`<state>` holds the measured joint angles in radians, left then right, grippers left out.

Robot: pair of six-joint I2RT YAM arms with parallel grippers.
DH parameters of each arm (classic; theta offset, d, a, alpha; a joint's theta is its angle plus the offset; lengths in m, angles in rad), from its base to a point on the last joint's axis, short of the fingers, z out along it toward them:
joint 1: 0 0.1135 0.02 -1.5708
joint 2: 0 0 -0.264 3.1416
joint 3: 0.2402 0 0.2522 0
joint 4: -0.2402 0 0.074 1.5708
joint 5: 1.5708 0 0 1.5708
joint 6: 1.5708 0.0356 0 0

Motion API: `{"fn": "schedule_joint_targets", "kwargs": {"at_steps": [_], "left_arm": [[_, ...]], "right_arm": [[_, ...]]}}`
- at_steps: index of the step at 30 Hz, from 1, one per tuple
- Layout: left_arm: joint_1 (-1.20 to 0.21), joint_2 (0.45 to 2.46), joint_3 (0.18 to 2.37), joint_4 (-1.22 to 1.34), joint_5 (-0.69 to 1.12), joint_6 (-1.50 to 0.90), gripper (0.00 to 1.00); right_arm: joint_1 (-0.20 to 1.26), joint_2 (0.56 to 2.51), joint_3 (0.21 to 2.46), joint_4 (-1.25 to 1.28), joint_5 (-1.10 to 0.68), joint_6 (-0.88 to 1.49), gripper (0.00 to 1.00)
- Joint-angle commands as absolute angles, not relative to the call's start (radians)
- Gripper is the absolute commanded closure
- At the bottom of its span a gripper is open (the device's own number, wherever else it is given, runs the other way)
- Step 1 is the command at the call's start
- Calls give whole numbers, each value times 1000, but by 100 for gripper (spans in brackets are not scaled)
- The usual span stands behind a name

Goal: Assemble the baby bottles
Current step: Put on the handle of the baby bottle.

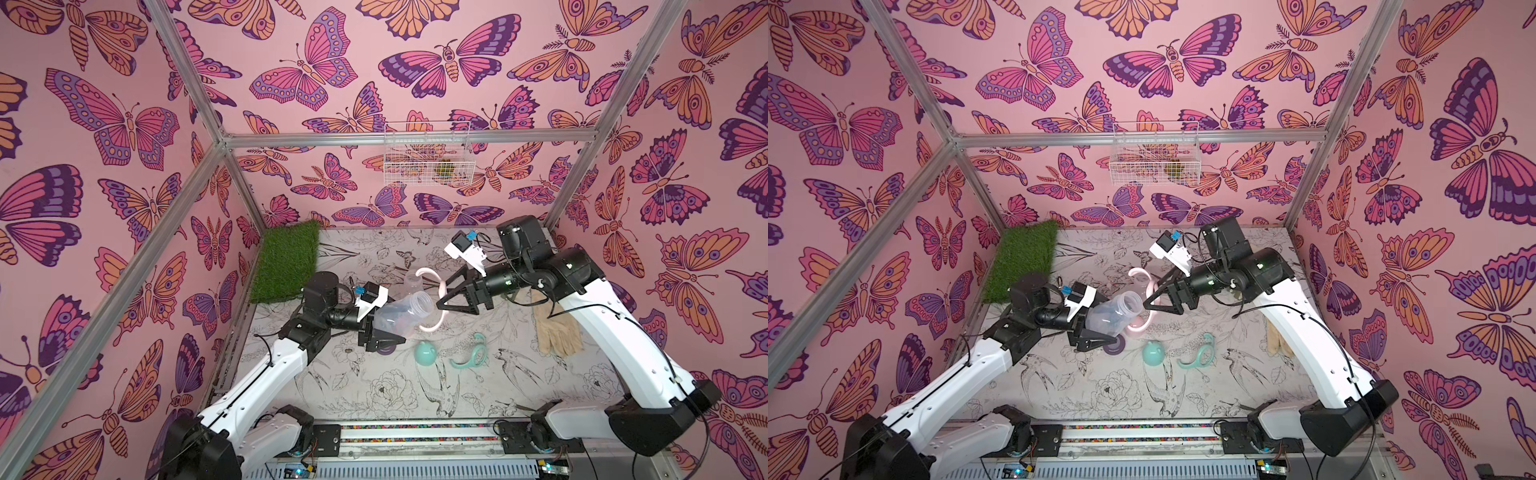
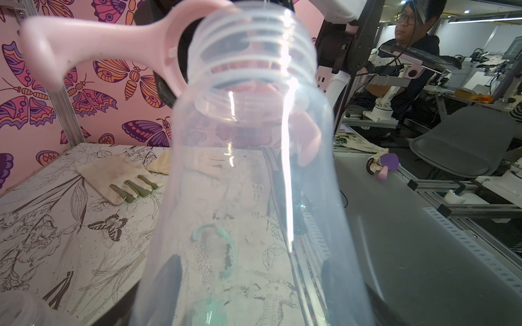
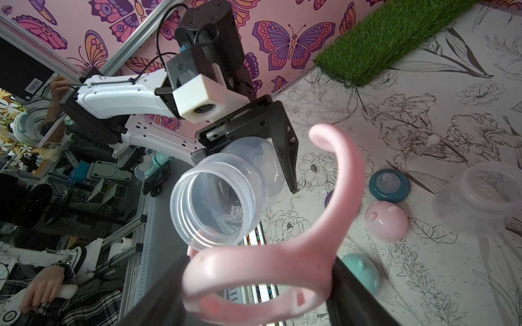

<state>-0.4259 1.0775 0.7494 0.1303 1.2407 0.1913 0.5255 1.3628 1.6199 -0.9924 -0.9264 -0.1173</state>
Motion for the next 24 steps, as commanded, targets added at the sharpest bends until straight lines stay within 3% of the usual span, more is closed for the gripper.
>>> {"fn": "schedule_joint_targets", "kwargs": {"at_steps": [1, 24], "left_arm": [[-431, 1083, 776, 122, 1247, 176, 100], [-446, 1095, 790, 84, 1217, 181, 100]], "right_arm": [[551, 1377, 1663, -1038, -918, -152, 57], [667, 1474, 1778, -1065, -799, -169, 57]]}}
